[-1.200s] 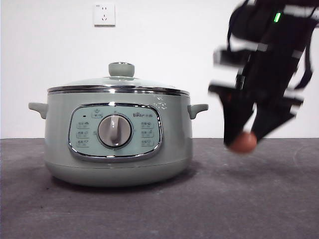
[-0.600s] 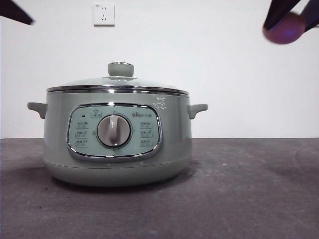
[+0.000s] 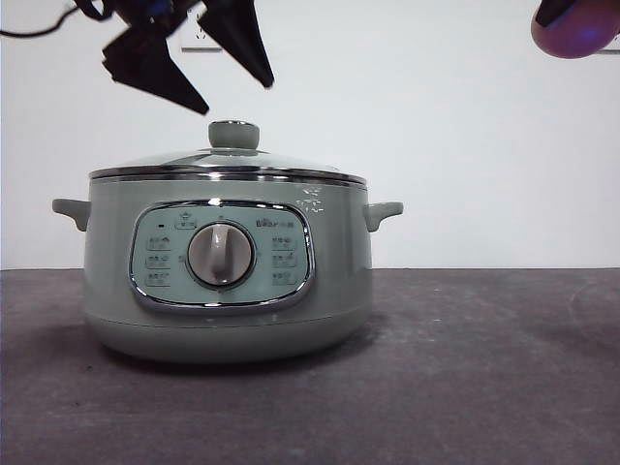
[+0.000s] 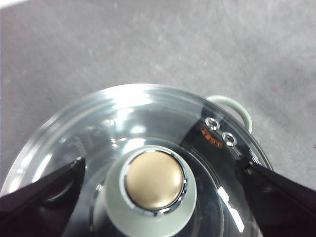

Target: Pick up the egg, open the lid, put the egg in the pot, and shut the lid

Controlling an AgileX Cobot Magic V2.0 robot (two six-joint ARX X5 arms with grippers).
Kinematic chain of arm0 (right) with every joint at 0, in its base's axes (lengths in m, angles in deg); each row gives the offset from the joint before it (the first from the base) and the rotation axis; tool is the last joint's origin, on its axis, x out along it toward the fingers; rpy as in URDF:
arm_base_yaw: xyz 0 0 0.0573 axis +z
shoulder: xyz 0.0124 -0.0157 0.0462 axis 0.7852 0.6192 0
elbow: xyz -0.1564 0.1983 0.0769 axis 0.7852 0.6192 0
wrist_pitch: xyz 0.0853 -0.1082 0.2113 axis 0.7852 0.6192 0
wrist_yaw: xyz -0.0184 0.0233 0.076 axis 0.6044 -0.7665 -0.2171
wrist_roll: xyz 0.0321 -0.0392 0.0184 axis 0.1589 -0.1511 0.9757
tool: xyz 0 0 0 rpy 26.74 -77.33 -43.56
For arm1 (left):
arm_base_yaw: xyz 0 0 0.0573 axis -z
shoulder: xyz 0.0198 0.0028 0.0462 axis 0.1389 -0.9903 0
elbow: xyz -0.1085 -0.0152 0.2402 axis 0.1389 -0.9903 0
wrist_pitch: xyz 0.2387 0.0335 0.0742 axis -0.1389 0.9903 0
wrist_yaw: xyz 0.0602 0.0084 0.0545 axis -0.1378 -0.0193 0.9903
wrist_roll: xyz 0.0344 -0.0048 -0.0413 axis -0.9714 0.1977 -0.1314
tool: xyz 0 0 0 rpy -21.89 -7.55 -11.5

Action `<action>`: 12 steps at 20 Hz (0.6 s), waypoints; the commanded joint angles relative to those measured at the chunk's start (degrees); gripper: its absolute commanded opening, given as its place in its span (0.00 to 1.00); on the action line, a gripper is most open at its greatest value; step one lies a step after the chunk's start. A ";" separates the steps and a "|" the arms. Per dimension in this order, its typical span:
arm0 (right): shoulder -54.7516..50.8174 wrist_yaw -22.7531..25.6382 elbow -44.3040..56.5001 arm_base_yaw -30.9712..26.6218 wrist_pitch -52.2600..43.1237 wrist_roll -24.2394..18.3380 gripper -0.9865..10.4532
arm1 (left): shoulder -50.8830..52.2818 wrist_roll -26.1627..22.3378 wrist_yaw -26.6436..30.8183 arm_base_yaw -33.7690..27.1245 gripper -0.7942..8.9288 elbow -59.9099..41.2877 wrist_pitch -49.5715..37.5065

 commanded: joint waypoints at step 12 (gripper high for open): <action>-0.15 -0.04 -0.02 0.09 -0.76 -0.33 0.07 | -4.26 0.68 4.55 2.08 0.78 -0.02 3.26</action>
